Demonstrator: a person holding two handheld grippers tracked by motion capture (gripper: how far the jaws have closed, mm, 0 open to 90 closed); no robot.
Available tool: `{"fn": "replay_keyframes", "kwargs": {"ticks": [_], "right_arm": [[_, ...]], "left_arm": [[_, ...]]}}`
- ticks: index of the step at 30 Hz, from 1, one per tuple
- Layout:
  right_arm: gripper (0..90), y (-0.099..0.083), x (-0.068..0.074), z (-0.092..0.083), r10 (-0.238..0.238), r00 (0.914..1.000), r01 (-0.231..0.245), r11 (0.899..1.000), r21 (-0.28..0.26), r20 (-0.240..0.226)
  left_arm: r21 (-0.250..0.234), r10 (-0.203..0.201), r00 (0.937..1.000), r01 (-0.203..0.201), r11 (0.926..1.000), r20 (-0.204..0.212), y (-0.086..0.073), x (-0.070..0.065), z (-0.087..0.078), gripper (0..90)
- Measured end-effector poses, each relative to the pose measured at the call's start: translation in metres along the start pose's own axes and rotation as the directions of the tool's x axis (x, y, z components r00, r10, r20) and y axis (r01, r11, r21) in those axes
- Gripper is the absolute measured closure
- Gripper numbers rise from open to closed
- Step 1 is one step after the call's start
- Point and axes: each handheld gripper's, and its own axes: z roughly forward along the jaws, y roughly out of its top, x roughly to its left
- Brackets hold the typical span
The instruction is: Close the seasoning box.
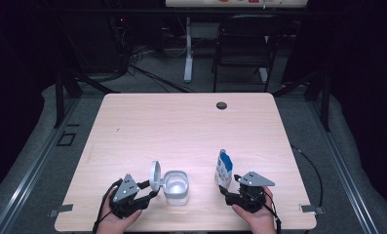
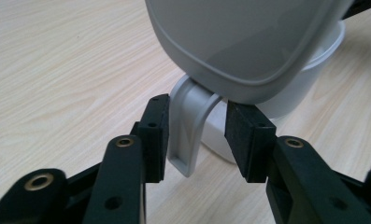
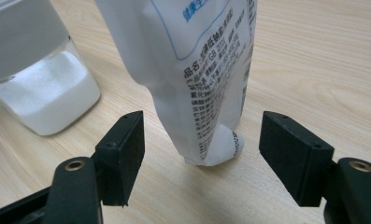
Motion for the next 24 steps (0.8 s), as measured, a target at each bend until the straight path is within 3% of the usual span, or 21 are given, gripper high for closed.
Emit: {"fn": "replay_keyframes", "kwargs": {"ticks": [10,24], "right_arm": [[31.2,0.000,0.004,-0.004,-0.020,0.9998,0.020,1.000,0.009,0.000],[31.3,-0.004,0.002,-0.007,0.002,1.0000,-0.002,1.000,-0.016,0.006]], "left_arm": [[-0.047,-0.021,0.9998,0.020,0.9987,-0.008,0.005,0.006,-0.015,63.0],[-0.070,-0.038,0.9987,0.035,0.9969,-0.033,0.007,0.013,-0.023,63.8]]}}
